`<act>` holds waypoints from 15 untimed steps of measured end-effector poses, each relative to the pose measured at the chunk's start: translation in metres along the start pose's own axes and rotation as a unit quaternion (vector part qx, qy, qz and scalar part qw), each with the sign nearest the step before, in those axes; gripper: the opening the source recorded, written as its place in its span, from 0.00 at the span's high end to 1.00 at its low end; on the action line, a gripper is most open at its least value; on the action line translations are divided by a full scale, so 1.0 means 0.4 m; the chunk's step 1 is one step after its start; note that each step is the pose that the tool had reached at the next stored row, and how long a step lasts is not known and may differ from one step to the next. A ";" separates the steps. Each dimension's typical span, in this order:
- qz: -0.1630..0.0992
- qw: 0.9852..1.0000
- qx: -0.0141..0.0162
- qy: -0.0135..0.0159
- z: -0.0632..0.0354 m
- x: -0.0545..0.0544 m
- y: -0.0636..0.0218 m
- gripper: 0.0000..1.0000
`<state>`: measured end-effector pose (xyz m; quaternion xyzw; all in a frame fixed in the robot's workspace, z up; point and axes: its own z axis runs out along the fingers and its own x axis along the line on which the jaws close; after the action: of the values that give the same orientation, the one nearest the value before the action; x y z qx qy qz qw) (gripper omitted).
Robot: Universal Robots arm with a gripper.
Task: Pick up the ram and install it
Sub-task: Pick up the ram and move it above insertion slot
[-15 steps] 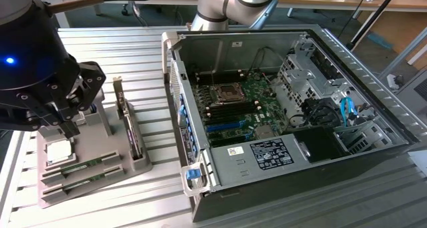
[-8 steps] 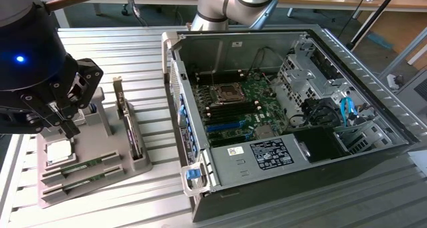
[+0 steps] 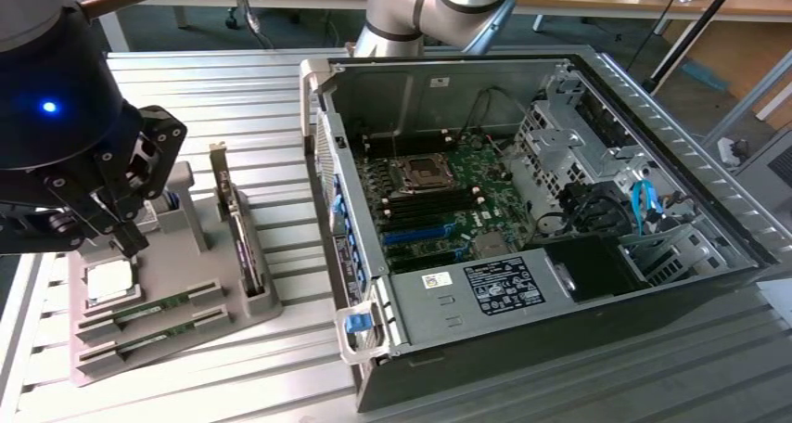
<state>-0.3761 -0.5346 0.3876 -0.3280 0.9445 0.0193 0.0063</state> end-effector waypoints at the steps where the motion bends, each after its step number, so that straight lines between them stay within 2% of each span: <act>1: -0.008 1.000 0.000 0.000 0.000 0.000 0.000 0.89; 5: -0.048 0.999 -0.001 0.002 0.002 0.000 0.000 0.89; 8: -0.074 0.997 -0.001 0.003 0.003 0.000 0.000 0.89; 13: -0.118 0.993 -0.002 0.005 0.005 0.000 0.000 0.89; 15: -0.138 0.990 -0.002 0.005 0.006 0.000 0.000 0.89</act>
<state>-0.3761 -0.5346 0.3853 -0.4555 0.8901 0.0186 0.0031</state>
